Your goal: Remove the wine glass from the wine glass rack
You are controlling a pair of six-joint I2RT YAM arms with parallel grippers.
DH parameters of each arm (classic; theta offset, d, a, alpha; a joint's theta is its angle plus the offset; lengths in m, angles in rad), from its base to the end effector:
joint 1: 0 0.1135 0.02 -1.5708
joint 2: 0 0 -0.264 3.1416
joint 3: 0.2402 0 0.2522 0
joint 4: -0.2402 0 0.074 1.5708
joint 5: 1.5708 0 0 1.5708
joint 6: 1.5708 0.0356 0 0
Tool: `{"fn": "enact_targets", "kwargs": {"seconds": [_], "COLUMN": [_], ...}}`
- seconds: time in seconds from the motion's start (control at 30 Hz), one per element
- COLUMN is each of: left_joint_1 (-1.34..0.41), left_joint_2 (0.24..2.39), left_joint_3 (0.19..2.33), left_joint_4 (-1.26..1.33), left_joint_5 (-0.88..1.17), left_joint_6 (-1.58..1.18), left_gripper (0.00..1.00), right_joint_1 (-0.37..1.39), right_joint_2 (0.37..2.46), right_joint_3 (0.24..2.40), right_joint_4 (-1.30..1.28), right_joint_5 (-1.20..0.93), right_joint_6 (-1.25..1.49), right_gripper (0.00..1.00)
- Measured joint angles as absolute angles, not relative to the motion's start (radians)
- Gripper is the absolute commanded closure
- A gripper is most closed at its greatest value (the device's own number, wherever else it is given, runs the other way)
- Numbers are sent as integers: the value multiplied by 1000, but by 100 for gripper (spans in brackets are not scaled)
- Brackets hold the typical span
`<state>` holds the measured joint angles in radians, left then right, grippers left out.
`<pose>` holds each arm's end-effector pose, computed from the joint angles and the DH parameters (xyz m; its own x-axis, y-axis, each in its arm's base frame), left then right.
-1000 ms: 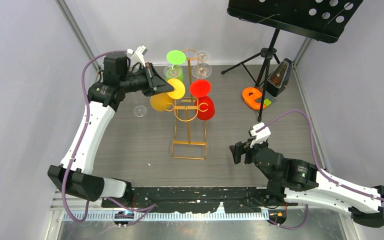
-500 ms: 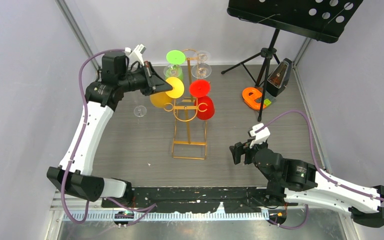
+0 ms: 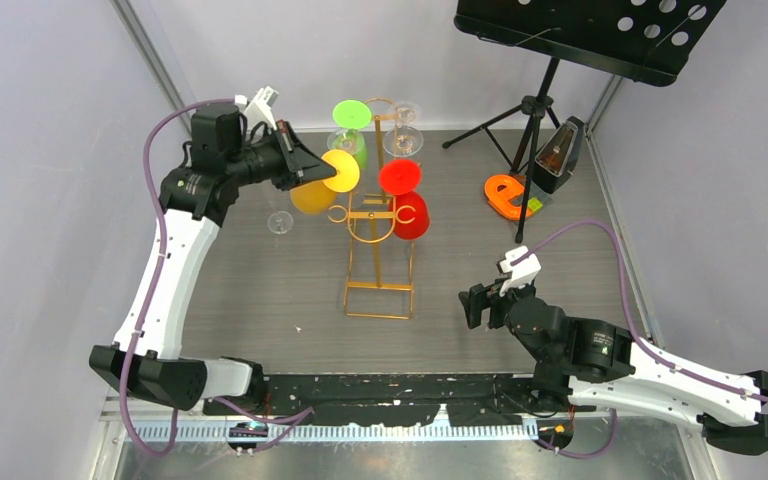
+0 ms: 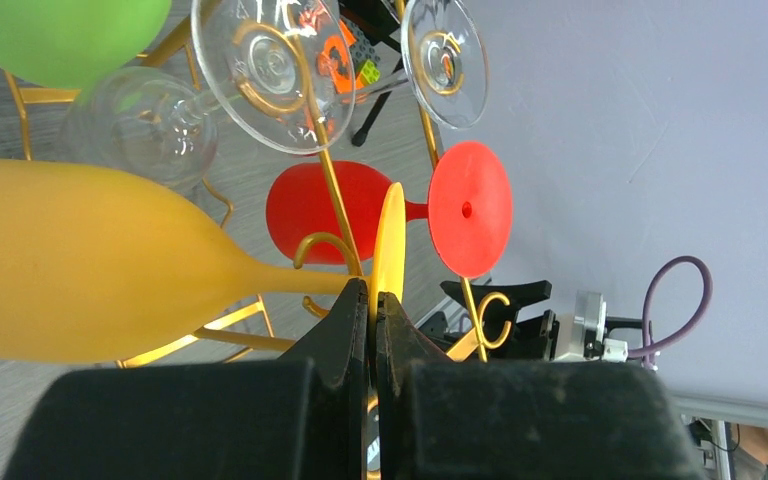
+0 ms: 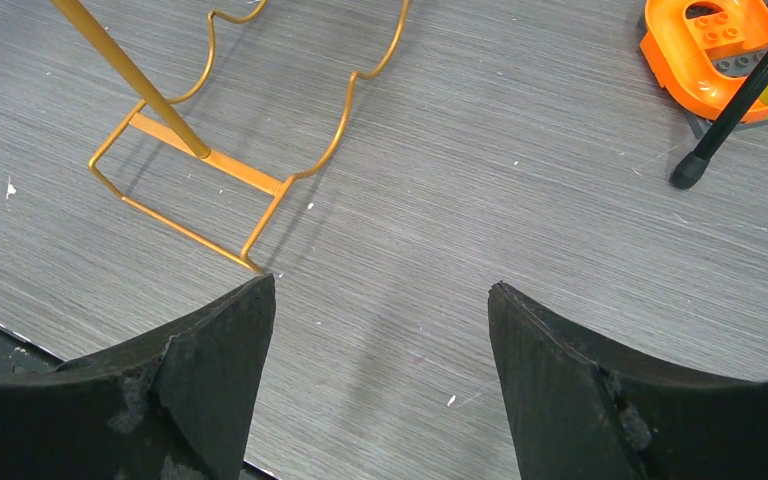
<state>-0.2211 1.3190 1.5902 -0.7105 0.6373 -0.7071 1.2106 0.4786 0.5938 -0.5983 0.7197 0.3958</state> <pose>0.2559 -0.0792 0.4490 -0.7713 -0.3618 -0.5237 0.2639 0.5669 -0.7803 0.0612 0.0959 0.2760 -0.3431 -0.0883 -0.9351 -0.3964 0.9162 0.0589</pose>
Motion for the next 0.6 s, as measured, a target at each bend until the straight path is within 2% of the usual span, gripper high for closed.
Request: {"fn": "enact_targets", "kwargs": {"seconds": [0.47, 0.6], "left_joint_1": [-207, -207], "left_joint_2": [1267, 1219], "left_joint_3": [1594, 1626], "left_joint_4": [-725, -765], "left_joint_5": [590, 568], "left_joint_6": [-676, -638], "left_gripper": [100, 100], "right_joint_1": [1210, 1211], "right_joint_2": [479, 484], "right_joint_3": [595, 611], "right_joint_4": [-598, -599], "right_joint_5": [705, 688], "right_joint_6": [395, 388], "right_gripper": [15, 11]}}
